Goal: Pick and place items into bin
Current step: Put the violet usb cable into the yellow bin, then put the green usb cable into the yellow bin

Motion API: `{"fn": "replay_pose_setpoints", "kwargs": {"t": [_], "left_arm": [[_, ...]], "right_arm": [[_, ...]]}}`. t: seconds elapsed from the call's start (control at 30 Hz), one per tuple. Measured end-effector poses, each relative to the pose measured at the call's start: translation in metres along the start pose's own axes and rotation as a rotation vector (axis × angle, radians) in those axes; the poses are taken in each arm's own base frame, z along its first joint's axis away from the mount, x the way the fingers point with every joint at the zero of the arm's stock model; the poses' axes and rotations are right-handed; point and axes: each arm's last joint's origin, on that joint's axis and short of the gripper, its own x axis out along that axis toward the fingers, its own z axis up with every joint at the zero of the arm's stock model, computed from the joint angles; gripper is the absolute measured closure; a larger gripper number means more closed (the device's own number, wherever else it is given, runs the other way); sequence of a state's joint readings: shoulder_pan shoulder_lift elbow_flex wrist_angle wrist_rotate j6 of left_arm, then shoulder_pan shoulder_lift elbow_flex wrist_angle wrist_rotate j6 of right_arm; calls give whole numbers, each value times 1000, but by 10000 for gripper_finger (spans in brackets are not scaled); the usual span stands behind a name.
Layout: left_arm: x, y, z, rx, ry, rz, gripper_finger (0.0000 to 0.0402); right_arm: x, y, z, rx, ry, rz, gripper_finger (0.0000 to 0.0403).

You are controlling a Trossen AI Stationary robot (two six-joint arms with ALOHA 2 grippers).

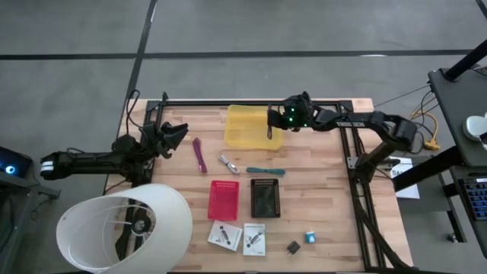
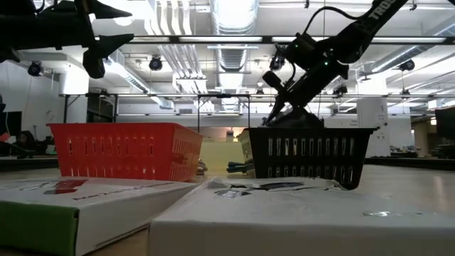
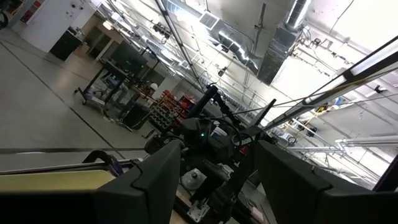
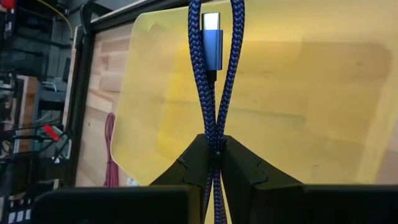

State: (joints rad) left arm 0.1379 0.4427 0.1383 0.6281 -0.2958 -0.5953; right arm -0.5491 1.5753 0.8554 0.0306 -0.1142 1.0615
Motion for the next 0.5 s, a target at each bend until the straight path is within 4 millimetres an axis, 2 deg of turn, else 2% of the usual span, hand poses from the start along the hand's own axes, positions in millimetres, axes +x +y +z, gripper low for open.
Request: {"fn": "replay_pose_setpoints", "kwargs": {"t": [0.13, 0.5], "left_arm": [[0, 0, 0, 0, 1, 0, 207], [0, 0, 0, 0, 2, 1, 207]], "right_arm": [[2, 8, 5, -27, -4, 3, 354], [-13, 34, 17, -159, 49, -85, 300]]}}
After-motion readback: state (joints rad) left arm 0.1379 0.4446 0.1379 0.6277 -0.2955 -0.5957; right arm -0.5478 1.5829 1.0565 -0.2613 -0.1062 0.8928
